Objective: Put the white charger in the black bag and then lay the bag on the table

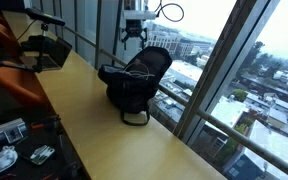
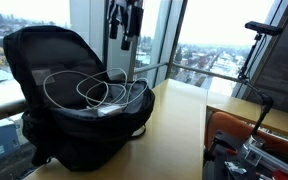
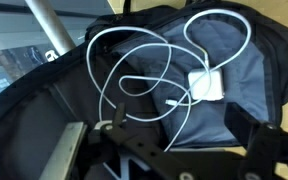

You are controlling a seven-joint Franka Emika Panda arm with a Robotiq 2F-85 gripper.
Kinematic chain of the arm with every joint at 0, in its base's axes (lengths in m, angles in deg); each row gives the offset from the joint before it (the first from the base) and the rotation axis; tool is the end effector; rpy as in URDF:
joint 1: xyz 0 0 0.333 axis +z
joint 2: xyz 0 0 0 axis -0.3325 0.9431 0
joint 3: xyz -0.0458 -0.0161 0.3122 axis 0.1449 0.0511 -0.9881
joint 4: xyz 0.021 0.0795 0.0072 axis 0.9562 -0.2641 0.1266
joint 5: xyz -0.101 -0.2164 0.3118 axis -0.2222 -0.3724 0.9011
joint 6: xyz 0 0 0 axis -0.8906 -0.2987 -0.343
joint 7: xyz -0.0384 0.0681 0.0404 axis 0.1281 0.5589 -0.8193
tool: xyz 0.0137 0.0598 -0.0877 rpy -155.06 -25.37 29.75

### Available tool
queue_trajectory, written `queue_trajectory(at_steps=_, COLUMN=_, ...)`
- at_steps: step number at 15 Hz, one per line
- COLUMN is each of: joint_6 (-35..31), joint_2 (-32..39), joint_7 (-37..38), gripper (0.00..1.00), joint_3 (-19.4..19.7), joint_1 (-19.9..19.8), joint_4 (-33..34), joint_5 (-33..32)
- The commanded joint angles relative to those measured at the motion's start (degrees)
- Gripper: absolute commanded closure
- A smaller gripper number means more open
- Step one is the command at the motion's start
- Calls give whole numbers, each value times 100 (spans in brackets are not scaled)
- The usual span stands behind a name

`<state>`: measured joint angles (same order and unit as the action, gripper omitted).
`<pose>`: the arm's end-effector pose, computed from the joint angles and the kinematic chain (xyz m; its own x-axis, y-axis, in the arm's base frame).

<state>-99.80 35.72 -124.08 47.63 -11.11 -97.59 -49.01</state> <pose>0.6917 0.1646 0.4685 0.4228 0.9058 -0.0262 0.8873 -0.4079 0.2152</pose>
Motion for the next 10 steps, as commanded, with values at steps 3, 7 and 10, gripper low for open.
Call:
queue_trajectory(at_steps=3, joint_6=-938, joint_2=-985, joint_7=278, gripper=0, joint_3=-89, joint_1=-111, joint_4=-2023, joint_5=89)
queue_trajectory(at_steps=7, joint_6=-1578, joint_2=-1690, joint_7=541, gripper=0, joint_3=-170, joint_1=-71, joint_4=-3260, joint_5=95)
queue_trajectory(at_steps=10, joint_6=-2081, joint_2=-2286, joint_7=832, gripper=0, joint_3=-252, joint_1=0, joint_4=-4219, joint_5=73)
